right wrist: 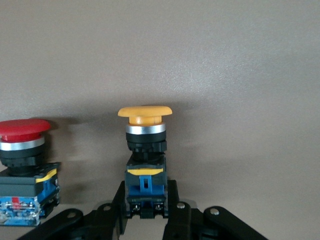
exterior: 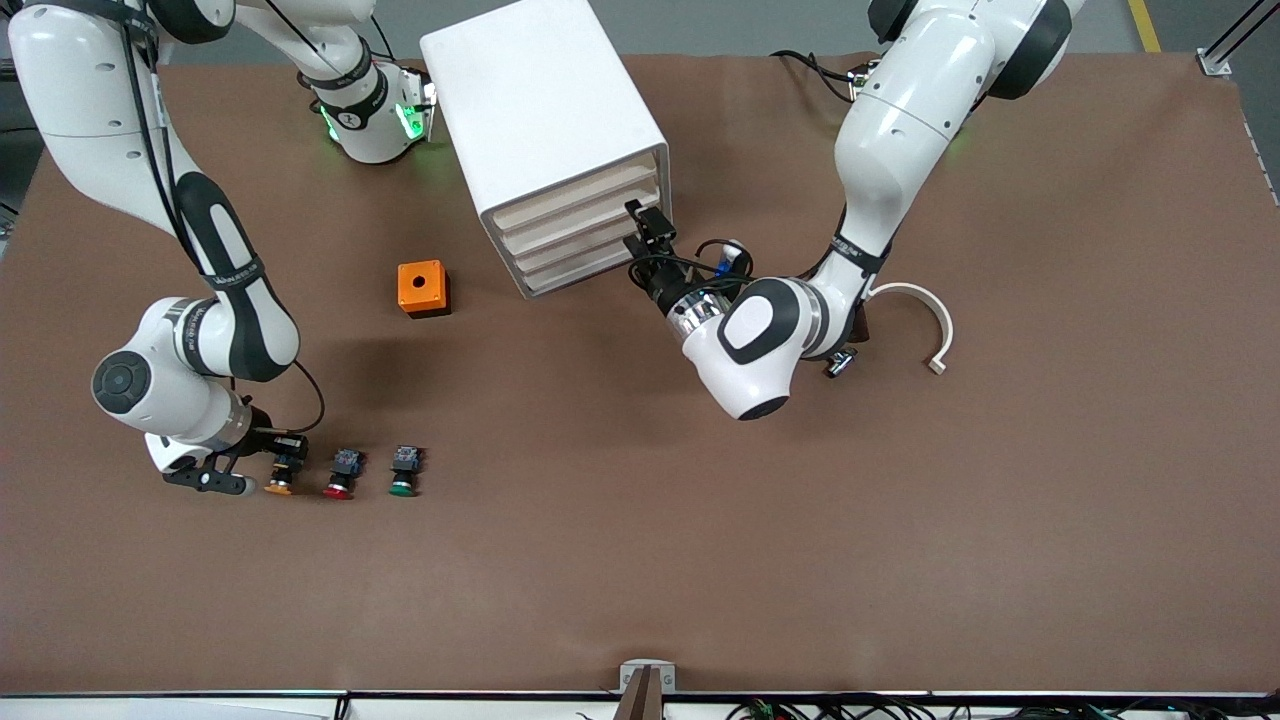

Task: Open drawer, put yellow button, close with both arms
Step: 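Pull the drawer open with the left gripper while the right gripper grasps the yellow button, then carry the yellow button into the open drawer with the right gripper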

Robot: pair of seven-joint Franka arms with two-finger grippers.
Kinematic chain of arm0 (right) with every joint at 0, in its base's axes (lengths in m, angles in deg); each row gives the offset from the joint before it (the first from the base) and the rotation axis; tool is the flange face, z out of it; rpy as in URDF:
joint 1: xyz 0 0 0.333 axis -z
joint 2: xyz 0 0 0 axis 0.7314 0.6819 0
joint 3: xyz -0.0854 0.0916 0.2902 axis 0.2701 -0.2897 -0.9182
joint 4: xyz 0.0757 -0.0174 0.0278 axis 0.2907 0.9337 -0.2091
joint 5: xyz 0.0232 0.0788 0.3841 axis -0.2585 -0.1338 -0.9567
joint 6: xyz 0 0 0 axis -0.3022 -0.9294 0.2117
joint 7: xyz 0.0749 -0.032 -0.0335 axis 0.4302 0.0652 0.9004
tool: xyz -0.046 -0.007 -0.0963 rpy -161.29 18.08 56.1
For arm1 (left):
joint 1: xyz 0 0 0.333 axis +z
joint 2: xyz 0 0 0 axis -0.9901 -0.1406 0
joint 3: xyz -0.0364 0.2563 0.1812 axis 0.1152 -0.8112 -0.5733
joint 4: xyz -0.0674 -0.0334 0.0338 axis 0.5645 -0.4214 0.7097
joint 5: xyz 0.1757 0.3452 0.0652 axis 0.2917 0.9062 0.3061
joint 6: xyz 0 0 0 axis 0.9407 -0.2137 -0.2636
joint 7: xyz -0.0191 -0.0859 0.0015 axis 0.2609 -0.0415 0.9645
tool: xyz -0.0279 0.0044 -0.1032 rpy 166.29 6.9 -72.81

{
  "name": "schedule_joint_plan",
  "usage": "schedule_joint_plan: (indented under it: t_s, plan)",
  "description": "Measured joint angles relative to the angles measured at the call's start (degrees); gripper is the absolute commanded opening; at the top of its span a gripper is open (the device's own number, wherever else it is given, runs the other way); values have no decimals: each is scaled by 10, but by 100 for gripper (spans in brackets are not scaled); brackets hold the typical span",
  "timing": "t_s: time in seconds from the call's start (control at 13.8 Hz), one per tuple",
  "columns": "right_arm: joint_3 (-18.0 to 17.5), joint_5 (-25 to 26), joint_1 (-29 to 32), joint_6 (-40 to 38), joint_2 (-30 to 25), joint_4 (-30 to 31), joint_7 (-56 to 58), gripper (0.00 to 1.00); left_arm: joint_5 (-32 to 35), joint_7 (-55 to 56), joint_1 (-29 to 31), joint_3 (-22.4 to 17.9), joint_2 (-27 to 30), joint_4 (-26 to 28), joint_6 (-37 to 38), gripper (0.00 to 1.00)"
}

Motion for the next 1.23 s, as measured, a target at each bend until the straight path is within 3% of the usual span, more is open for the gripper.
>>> schedule_joint_plan:
  t_s: [0.14,0.36,0.51,0.72,1.01,1.23]
  plan:
    - [0,0,0,-29,-4,-13,0,0,-1,27,-3,6,0,0,0,58]
    - [0,-1,0,-156,-41,-57,-15,0,-1,36,-5,7,0,-2,0,58]
    - [-3,-4,-1,-234,-92,-74,-49,0,-1,36,-9,8,0,-4,1,58]
    - [-15,-49,-16,-345,-185,-80,-135,0,-1,36,-25,8,0,-6,1,57]
    - [-25,-61,-101,-417,-290,-77,-331,0,-1,39,-48,8,0,-4,1,53]
    - [-30,-61,-180,-421,-320,-75,-469,0,7,41,-63,8,-1,-2,1,38]
